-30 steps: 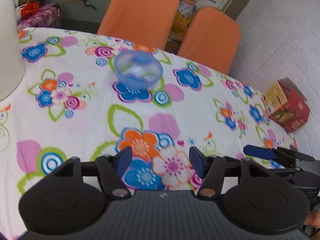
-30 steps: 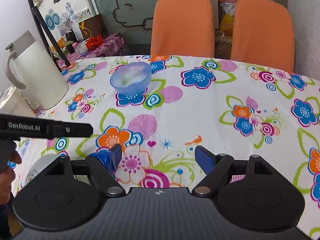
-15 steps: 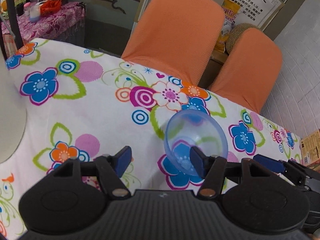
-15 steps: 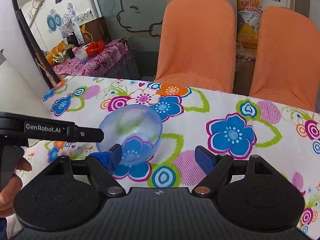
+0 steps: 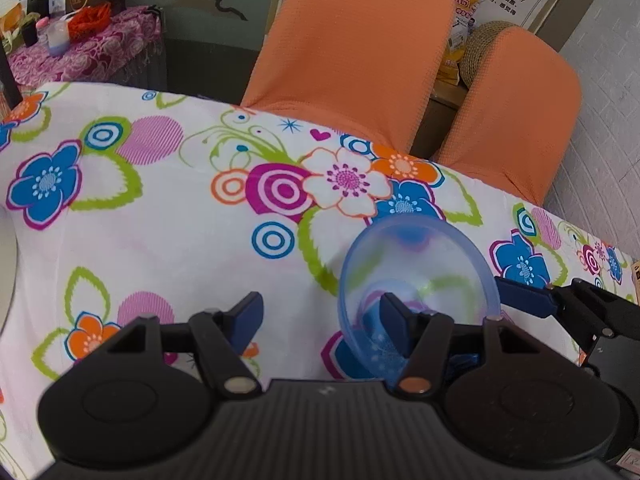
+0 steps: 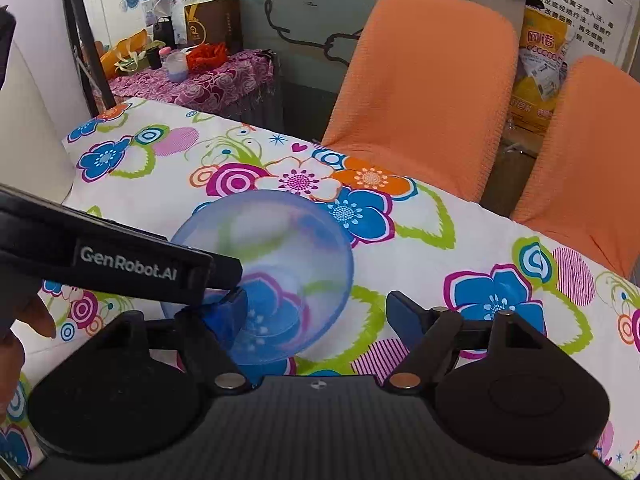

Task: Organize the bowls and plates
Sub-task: 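Close the left tool on the blue bowl rim and lift it, then lower the blue bowl into the white bowl and open the left tool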

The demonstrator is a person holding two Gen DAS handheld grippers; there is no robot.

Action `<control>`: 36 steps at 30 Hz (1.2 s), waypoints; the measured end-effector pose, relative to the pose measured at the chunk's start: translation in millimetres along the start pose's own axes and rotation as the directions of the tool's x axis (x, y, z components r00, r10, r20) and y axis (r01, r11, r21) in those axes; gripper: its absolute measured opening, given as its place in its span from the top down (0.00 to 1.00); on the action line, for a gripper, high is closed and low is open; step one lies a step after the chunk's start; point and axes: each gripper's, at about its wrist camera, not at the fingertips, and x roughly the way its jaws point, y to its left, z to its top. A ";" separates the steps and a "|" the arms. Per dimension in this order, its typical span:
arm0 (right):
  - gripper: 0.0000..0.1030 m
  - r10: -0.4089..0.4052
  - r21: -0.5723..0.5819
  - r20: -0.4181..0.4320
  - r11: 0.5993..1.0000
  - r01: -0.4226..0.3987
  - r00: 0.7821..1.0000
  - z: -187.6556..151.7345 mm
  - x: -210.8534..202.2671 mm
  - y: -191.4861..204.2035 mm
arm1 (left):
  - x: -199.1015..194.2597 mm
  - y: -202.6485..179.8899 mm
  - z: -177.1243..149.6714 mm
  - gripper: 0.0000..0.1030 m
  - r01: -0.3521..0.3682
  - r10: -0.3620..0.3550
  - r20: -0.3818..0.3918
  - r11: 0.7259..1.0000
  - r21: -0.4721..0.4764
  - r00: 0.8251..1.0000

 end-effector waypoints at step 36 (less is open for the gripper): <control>0.47 -0.020 0.189 -0.038 0.982 0.027 0.999 -158.7 -222.9 -4.4 | -143.6 -145.1 -167.0 0.91 0.303 -0.286 -0.120 0.939 0.161 0.951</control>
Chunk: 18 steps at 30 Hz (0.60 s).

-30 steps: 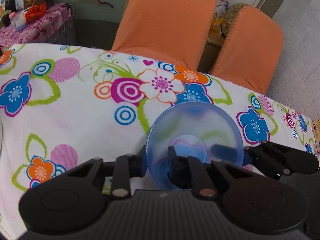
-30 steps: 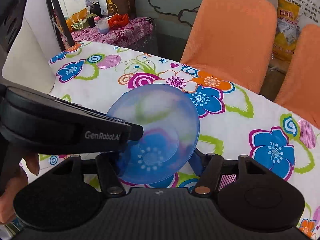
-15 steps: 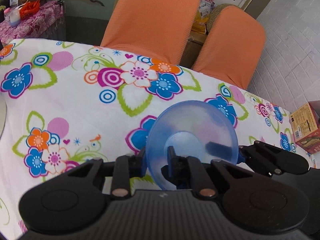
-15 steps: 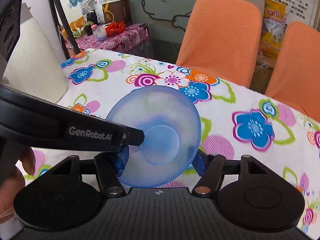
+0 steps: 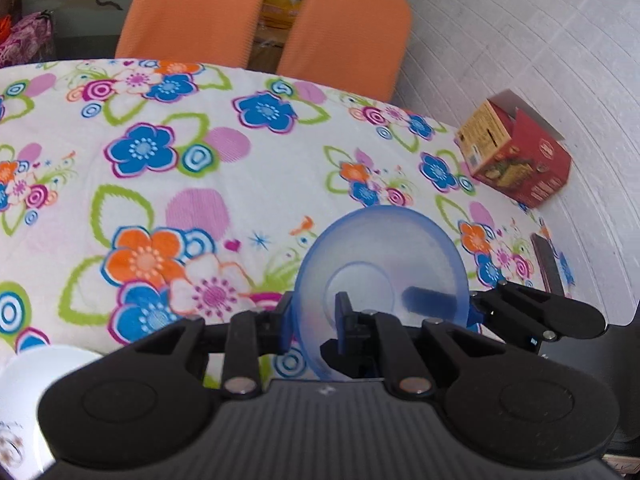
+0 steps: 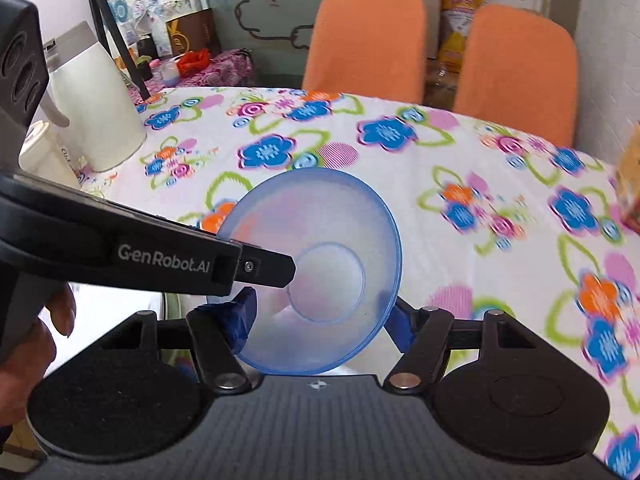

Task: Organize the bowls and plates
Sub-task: 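Lower the blue bowl into the white bowl and open the left tool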

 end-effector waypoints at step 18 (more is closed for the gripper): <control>0.48 0.069 0.102 -0.018 0.993 -0.067 0.997 -91.1 -36.5 -7.0 | 2.4 -50.4 -93.4 0.78 -0.028 0.038 -0.104 0.995 0.097 0.994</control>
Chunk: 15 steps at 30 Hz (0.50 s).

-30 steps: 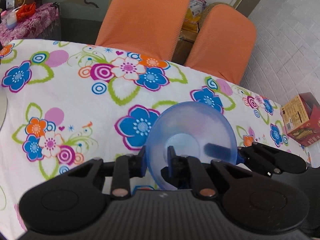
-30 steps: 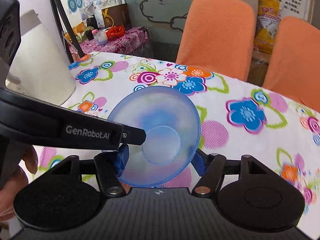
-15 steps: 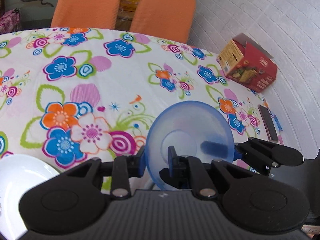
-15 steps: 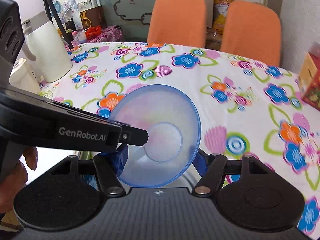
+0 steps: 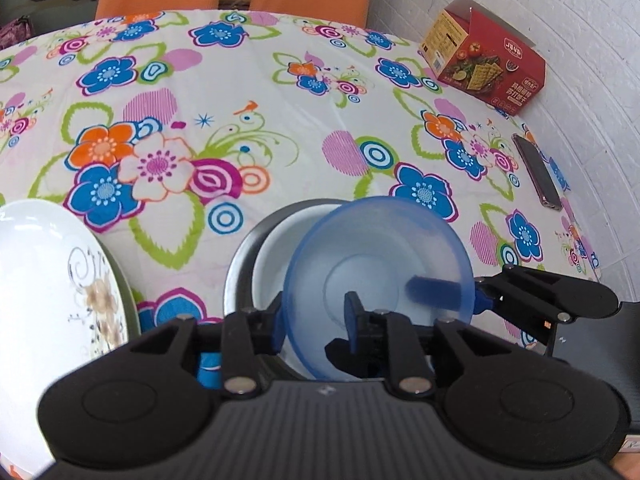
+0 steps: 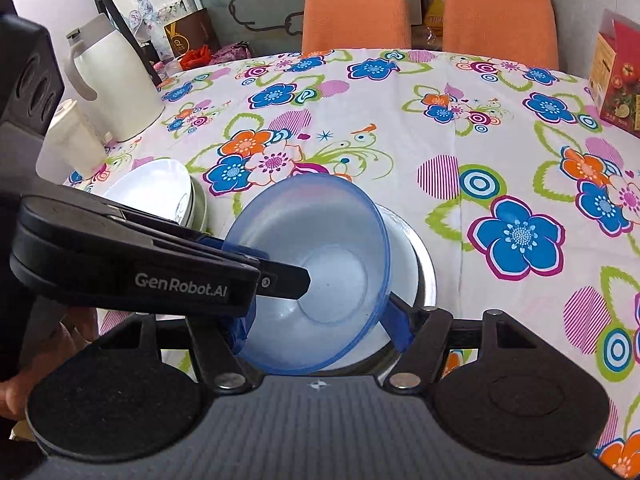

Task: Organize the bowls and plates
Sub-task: 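Lower the blue bowl into the white bowl and open the left tool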

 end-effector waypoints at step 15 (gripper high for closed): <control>0.47 -0.118 0.065 0.160 0.992 0.109 0.980 -10.1 -40.1 -19.7 | -38.8 9.1 -0.4 0.41 0.020 -0.021 0.144 1.000 0.008 0.989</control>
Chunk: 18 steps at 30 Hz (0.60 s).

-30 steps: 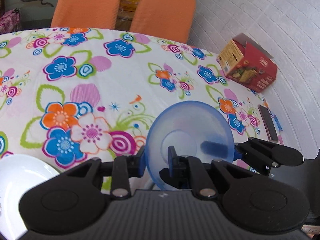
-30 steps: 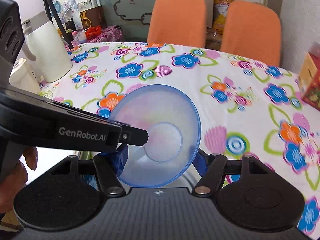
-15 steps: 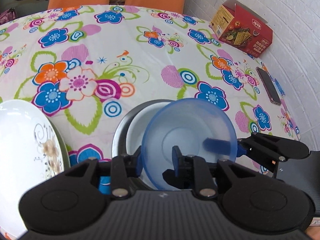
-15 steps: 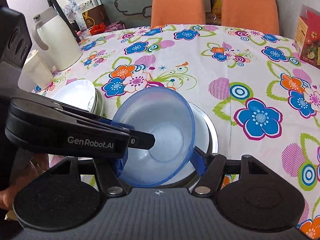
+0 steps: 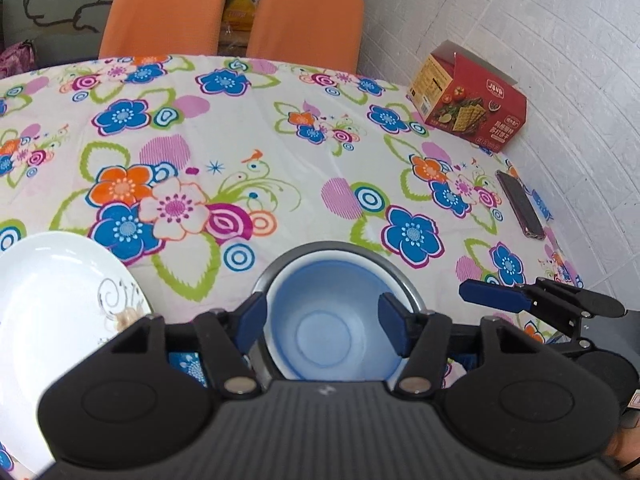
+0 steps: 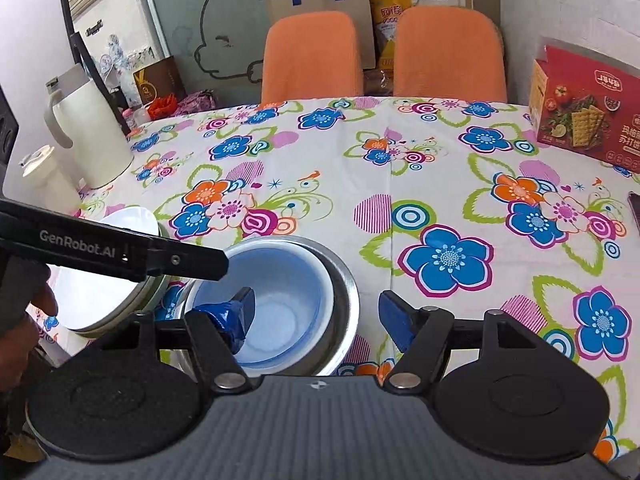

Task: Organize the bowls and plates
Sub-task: 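Lower the blue bowl into the white bowl and open the left tool, then close the left tool on the steel bowl rim holding the nested bowls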

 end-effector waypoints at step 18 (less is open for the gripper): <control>0.46 -0.134 0.102 0.102 0.987 0.124 0.986 -28.1 20.7 1.7 | 8.2 22.3 -18.6 0.38 -0.126 0.137 0.111 0.987 -0.099 0.984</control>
